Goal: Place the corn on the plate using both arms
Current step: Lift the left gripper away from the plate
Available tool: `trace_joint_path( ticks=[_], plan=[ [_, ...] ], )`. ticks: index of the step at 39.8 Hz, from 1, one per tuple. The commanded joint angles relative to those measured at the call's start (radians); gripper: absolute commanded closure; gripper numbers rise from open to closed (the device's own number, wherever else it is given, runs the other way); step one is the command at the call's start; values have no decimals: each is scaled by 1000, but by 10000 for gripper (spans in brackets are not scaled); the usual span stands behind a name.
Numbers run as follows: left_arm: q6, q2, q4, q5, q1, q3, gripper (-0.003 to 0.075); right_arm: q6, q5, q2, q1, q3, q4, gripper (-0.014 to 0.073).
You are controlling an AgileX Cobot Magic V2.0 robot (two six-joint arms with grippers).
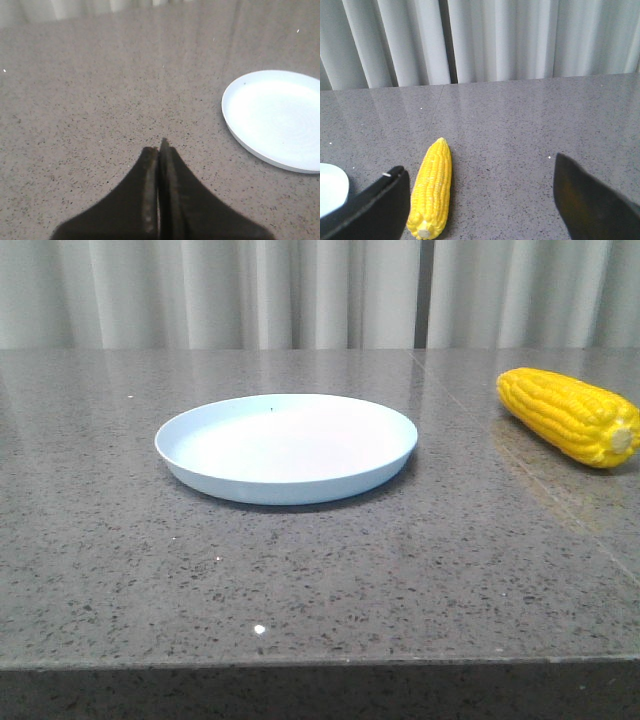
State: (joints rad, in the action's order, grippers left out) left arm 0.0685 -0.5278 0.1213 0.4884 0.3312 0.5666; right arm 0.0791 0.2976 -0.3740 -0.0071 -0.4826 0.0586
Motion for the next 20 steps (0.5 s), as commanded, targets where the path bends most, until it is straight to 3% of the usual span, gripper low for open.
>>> trace_joint_path(
  ticks=[1,12,20],
  plan=[
    [10,128,6,-101,1,-38,741,-1,-76,-13,-3,-34,1,-16],
    [10,453,6,-93,1,-142,741,-1,-76,-13,-3,-34,1,-16],
    [10,521,6,-54,1,-142,741,-1,-76,-13,-3,-34,1,-16]
  ],
)
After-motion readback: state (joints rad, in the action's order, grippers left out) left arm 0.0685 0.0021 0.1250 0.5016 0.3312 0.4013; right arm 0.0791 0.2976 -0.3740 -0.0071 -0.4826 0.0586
